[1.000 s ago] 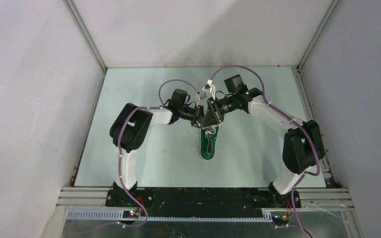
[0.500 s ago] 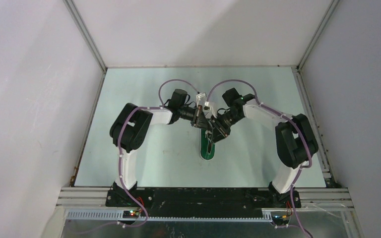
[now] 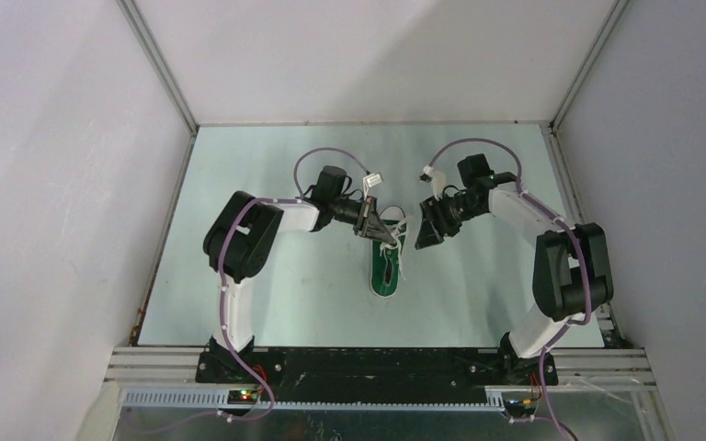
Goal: Tie the shoes
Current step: Wrap the shoelace around the shoelace.
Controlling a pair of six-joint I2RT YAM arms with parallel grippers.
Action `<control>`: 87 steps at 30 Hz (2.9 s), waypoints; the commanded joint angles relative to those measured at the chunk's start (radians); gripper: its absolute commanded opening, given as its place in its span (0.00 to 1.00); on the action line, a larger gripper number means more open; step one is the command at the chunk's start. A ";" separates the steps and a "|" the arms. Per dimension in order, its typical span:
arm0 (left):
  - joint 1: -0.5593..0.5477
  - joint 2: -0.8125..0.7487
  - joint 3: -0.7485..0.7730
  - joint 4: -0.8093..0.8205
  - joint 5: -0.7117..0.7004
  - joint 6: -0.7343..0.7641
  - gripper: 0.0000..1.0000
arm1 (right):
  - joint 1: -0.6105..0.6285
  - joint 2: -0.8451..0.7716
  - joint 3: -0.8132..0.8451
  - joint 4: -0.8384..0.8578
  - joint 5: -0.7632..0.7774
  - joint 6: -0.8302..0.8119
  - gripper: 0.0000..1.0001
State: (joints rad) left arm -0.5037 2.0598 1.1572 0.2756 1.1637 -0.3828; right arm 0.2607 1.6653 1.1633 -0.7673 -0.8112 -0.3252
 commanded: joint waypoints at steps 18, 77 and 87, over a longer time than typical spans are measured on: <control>-0.013 -0.023 -0.019 0.076 0.060 0.001 0.05 | 0.044 0.199 0.087 0.197 -0.115 0.169 0.40; -0.015 -0.004 0.093 -0.177 0.022 0.084 0.27 | 0.081 0.203 0.119 0.179 -0.181 0.178 0.32; -0.015 -0.018 0.091 -0.203 0.037 0.142 0.04 | 0.077 0.214 0.118 0.208 -0.163 0.211 0.28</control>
State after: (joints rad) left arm -0.5148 2.0609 1.2274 0.0853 1.1915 -0.2977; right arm 0.3321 1.9018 1.2469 -0.5900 -0.9459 -0.1444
